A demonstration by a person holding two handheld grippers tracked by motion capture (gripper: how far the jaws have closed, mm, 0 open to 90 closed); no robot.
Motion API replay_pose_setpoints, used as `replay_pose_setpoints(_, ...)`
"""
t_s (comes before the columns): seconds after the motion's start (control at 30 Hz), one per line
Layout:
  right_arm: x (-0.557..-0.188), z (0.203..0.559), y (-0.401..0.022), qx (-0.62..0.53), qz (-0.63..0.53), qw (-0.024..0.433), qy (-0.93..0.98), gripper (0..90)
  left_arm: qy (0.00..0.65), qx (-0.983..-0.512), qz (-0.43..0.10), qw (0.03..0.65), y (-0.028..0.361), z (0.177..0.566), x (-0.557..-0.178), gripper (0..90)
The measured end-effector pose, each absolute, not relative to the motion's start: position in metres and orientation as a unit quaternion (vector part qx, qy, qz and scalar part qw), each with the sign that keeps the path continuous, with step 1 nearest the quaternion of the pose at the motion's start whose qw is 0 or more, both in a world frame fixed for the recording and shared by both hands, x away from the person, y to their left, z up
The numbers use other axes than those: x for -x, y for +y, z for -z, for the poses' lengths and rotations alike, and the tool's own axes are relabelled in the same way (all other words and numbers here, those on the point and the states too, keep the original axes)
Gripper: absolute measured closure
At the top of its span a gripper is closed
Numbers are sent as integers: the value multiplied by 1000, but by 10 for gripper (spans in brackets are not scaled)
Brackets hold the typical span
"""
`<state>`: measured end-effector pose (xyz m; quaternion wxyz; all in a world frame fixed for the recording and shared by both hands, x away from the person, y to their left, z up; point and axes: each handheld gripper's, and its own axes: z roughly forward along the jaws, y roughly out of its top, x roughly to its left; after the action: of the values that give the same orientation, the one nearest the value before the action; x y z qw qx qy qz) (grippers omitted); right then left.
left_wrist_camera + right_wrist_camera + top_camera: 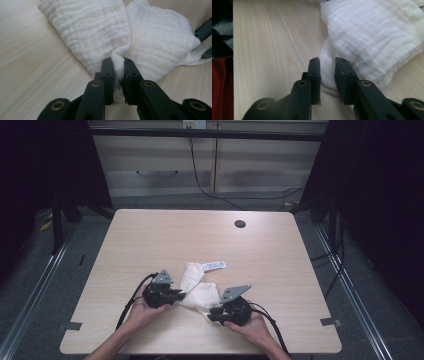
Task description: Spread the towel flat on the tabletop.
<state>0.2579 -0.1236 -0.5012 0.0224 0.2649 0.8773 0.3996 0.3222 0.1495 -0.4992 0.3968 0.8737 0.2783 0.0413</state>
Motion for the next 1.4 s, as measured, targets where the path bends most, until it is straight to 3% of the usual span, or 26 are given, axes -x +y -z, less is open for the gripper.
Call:
replay_pose_setpoints(0.03,-258,501,-124,-265,-400,22,877,803,278,-874,-41,397,149,499,-322,799)
replay_pose_setpoints(0.07,-259,502,-124,-268,-398,27,877,862,279,-874,-41,397,150,499,-322,791)
replay_pose_setpoints(0.17,-259,500,-124,-269,-397,28,877,878,288,-872,-48,393,151,498,-322,717)
replay_pose_setpoints(0.3,-260,497,-125,-274,-411,25,869,882,294,-866,-50,401,155,495,-323,517)
replay_pose_setpoints(0.33,-260,494,-126,-275,-416,27,867,882,295,-862,-46,409,158,493,-324,517)
replay_pose_setpoints(0.37,-261,488,-129,-280,-425,28,860,883,300,-853,-45,424,165,488,-324,448)
replay_pose_setpoints(0.5,-266,470,-136,-293,-457,40,839,885,309,-843,-65,436,181,478,-328,331)
replay_pose_setpoints(0.8,-279,429,-143,-296,-501,69,810,887,343,-829,-76,435,198,479,-339,299)
replay_pose_setpoints(1.4,-304,300,-132,-252,-570,157,766,888,348,-826,-86,436,200,479,-340,300)
